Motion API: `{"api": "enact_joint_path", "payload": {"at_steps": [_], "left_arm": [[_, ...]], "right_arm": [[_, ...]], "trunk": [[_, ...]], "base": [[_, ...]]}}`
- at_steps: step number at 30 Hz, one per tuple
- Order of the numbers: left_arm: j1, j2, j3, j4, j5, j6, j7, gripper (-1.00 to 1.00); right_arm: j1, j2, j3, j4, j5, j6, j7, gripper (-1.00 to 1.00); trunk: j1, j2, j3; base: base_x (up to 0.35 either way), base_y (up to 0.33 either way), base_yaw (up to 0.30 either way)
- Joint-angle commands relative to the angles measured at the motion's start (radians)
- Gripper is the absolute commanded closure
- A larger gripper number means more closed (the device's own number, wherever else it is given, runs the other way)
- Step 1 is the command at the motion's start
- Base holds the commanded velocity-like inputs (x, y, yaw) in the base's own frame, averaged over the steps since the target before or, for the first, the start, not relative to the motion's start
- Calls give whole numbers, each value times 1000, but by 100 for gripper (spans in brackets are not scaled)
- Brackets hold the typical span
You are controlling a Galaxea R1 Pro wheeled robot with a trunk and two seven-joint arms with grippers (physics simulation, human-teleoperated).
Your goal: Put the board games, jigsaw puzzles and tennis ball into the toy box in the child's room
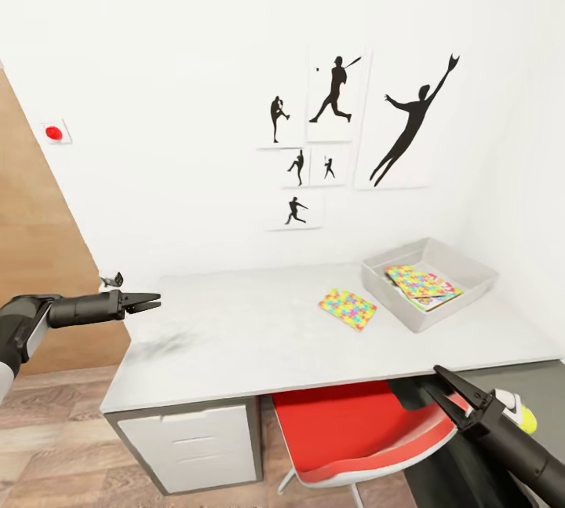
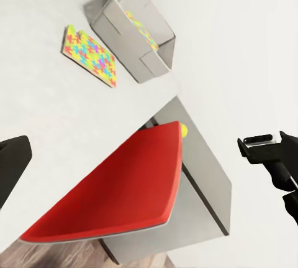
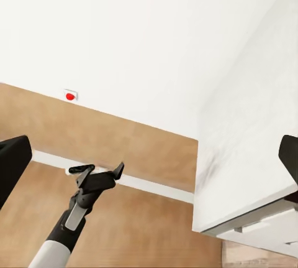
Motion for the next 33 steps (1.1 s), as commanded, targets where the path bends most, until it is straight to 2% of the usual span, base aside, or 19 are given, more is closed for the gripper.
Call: {"api": "enact_joint_path", "payload": {"at_steps": [1, 28, 31, 33], "left_arm": [[-1, 0, 0, 0, 0, 11, -4, -100], [-1, 0, 0, 0, 0, 11, -4, -100], [-1, 0, 0, 0, -1, 11, -4, -100], [-1, 0, 0, 0, 0, 11, -4, -100]], "right_arm": [[0, 0, -1, 0, 0, 5, 2, -100], [0, 1, -1, -1, 0, 1, -14, -100], [-1, -1, -1, -2, 1, 0, -42, -100], [-2, -3, 0, -1, 0, 5, -87, -100]], "trunk": [[1, -2, -2], [1, -2, -2], [1, -2, -2], [1, -2, -2]], "base": [[-1, 0, 119], [-15, 30, 6], [0, 0, 0], [0, 0, 0]]}}
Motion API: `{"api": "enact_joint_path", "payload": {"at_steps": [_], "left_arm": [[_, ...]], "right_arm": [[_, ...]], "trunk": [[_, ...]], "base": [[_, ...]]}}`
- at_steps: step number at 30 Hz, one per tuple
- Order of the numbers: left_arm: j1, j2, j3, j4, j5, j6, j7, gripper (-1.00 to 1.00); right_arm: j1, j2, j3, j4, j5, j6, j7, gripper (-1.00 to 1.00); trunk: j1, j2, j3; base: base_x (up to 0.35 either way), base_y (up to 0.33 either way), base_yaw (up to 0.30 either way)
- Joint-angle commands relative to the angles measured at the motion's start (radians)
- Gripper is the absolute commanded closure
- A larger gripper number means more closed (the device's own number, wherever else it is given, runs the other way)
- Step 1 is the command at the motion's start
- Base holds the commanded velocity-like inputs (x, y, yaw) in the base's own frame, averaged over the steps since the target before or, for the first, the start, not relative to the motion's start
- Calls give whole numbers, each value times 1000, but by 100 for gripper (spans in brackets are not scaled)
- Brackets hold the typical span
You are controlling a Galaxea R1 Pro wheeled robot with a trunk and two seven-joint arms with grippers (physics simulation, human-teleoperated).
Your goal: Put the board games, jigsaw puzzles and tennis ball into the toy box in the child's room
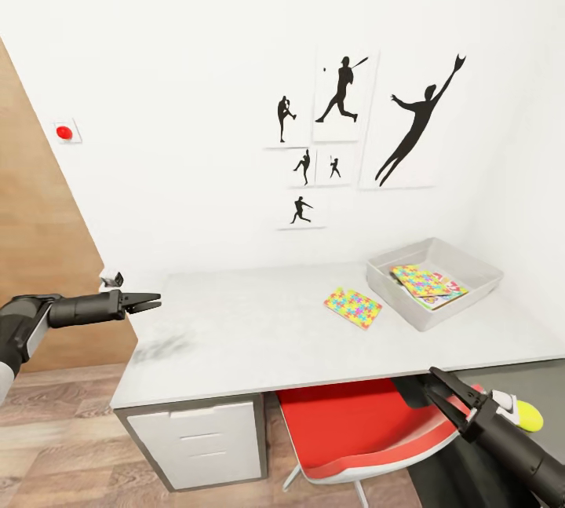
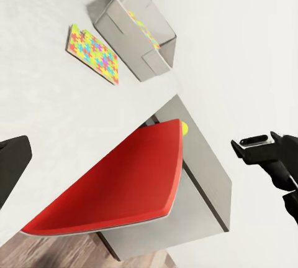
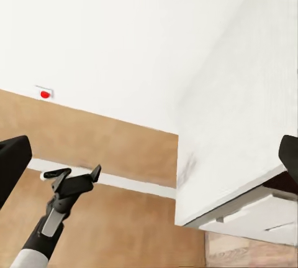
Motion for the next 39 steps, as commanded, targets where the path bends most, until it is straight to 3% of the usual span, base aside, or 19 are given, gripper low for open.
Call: {"api": "enact_joint_path", "payload": {"at_steps": [1, 4, 6, 8, 14, 16, 17, 19, 20, 22, 23, 25, 27, 30, 34, 39], "left_arm": [[-1, 0, 0, 0, 0, 11, -4, -100], [-1, -1, 0, 0, 0, 11, -4, -100], [-1, -1, 0, 0, 1, 11, -4, -100], [-1, -1, 0, 0, 1, 11, -4, -100], [-1, 0, 0, 0, 1, 11, -4, -100], [0, 0, 0, 0, 1, 11, -4, -100], [0, 0, 0, 0, 1, 11, -4, -100], [-1, 0, 0, 0, 2, 11, -4, -100], [-1, 0, 0, 0, 2, 11, -4, -100], [-1, 0, 0, 0, 2, 11, -4, -100], [-1, 0, 0, 0, 2, 11, -4, -100], [-1, 0, 0, 0, 1, 11, -4, -100], [0, 0, 0, 0, 0, 11, -4, -100], [-1, 0, 1, 0, 0, 11, -4, -100], [-1, 2, 3, 0, 0, 11, -4, -100], [-1, 5, 5, 0, 1, 11, -4, -100]], "right_arm": [[-5, -4, -1, 0, 1, 10, -30, -100], [-101, -13, 1, 0, -1, 62, -150, -100], [-187, -16, 28, 0, -2, 79, -236, -100], [-224, -17, 54, 0, -2, 82, -290, -100], [-389, -5, 179, 2, -11, 84, -608, -100], [-463, 9, 245, 3, -14, 83, -748, -100], [-480, 15, 263, 3, -15, 82, -781, -100], [-551, 48, 329, 6, -13, 77, -906, -100], [-567, 57, 342, 9, -12, 76, -938, -100], [-621, 97, 384, 25, -10, 75, -1083, -100], [-633, 108, 392, 31, -9, 74, -1123, -100], [-672, 151, 414, 59, -8, 74, -1289, -100], [-697, 184, 425, 88, -8, 78, -1404, -100], [-721, 223, 434, 135, -9, 81, -1541, -100], [-740, 242, 437, 180, -9, 78, -1601, -100], [-745, 248, 443, 198, -4, 75, -1622, -100]], "trunk": [[1, -2, -2], [1, -2, -2], [1, -2, -2], [1, -2, -2], [1, -2, -2], [1, -2, -2], [1, -2, -2], [1, -2, -2], [1, -2, -2], [1, -2, -2], [1, -2, -2], [1, -2, -2], [1, -2, -2], [1, -2, -2], [1, -2, -2], [1, -2, -2]], "base": [[0, 0, 0], [0, 0, 0], [0, 0, 0], [0, 0, 0], [0, 0, 0], [0, 0, 0], [0, 0, 0], [0, 0, 0], [0, 0, 0], [0, 0, 0], [0, 0, 0], [0, 0, 0], [0, 3, 0], [5, 44, 0], [51, 48, 0], [26, 11, 0]]}}
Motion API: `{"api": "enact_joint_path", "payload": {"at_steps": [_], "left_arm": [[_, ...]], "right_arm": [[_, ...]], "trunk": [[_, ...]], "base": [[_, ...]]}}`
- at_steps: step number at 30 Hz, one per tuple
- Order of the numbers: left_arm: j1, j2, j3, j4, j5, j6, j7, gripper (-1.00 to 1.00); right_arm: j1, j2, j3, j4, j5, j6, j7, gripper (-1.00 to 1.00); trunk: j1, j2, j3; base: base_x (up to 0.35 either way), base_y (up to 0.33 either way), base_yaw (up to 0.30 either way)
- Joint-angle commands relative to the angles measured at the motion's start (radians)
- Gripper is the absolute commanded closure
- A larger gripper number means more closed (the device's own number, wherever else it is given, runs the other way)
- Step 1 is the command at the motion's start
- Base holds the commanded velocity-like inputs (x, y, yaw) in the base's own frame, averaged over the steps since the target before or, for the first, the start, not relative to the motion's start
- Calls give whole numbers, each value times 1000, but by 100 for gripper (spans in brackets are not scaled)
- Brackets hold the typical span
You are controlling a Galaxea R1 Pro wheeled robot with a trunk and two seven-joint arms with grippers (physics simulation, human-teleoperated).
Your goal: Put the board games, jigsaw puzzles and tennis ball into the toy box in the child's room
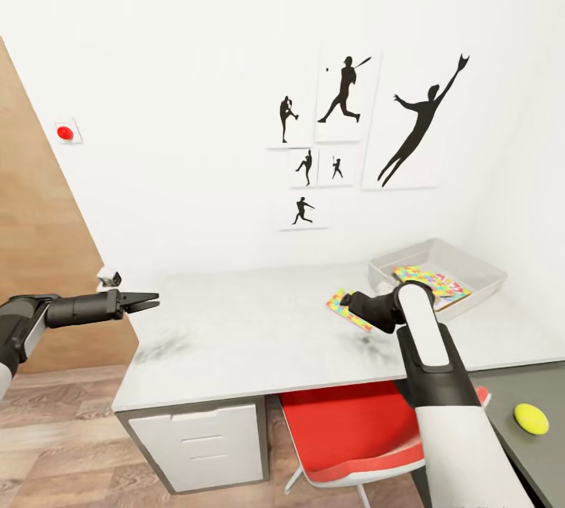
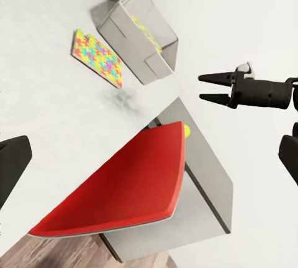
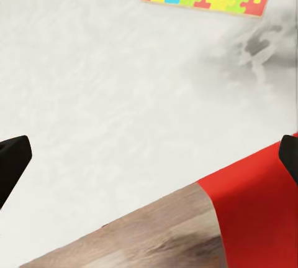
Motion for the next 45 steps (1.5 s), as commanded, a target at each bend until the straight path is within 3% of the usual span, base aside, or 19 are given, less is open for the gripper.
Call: {"api": "enact_joint_path", "payload": {"at_steps": [1, 10, 31, 45], "left_arm": [[-1, 2, 0, 0, 0, 11, -4, -100], [-1, 11, 3, 0, 0, 11, -4, -100], [-1, 14, 4, 0, -1, 11, -4, -100], [-1, 16, 5, 0, -1, 10, -4, -100]], "right_arm": [[-2, 1, 1, 0, -9, 0, -14, -100], [-1, 2, 12, 5, -8, -71, -22, -100], [-2, 2, 8, 7, -5, -77, -23, -100], [-3, 1, 8, 7, -4, -78, -24, -100]], "trunk": [[1, -2, -2], [1, -2, -2], [1, -2, -3], [1, -2, -13]], "base": [[8, 3, 0], [2, 125, 0], [0, 62, -3], [0, 101, -212]]}}
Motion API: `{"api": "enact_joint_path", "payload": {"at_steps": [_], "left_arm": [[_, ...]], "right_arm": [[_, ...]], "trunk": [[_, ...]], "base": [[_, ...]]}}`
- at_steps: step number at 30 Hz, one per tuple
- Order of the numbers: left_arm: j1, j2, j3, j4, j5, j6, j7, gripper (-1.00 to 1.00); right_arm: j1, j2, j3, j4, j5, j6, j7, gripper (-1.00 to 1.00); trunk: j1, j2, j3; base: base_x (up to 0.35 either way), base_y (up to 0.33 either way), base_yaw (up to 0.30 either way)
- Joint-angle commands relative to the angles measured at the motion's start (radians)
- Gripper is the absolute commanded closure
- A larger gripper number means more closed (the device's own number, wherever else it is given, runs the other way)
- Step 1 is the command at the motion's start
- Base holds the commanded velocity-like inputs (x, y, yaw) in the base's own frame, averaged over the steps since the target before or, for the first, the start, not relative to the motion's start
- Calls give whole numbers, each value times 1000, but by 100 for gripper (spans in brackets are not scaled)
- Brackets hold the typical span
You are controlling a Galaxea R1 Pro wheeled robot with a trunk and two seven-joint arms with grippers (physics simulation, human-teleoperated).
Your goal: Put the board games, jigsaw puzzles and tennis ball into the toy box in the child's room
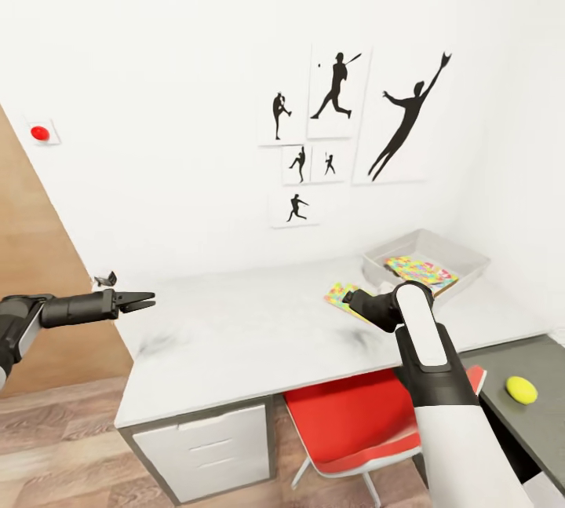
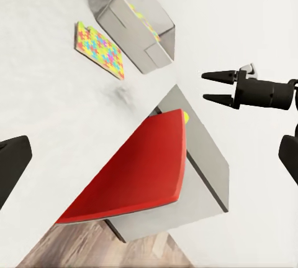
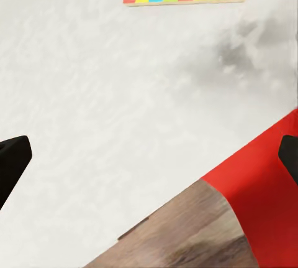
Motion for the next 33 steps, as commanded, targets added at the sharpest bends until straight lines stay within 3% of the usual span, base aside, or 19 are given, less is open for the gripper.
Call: {"api": "enact_joint_path", "payload": {"at_steps": [1, 18, 33], "left_arm": [[0, 1, -1, 0, 1, 11, -4, -100], [0, 8, -1, 0, 2, 9, -4, -100], [1, 9, -1, 0, 2, 9, -4, -100]], "right_arm": [[-1, 1, -2, -1, -10, 5, -10, -100], [-2, 1, -3, 2, -10, 5, -10, -100], [-2, 3, 0, -1, -12, 6, -9, -100]], "trunk": [[1, -2, -3], [1, -2, -21], [1, -2, -29]], "base": [[0, 93, -244], [0, 46, -206], [0, 66, -21]]}}
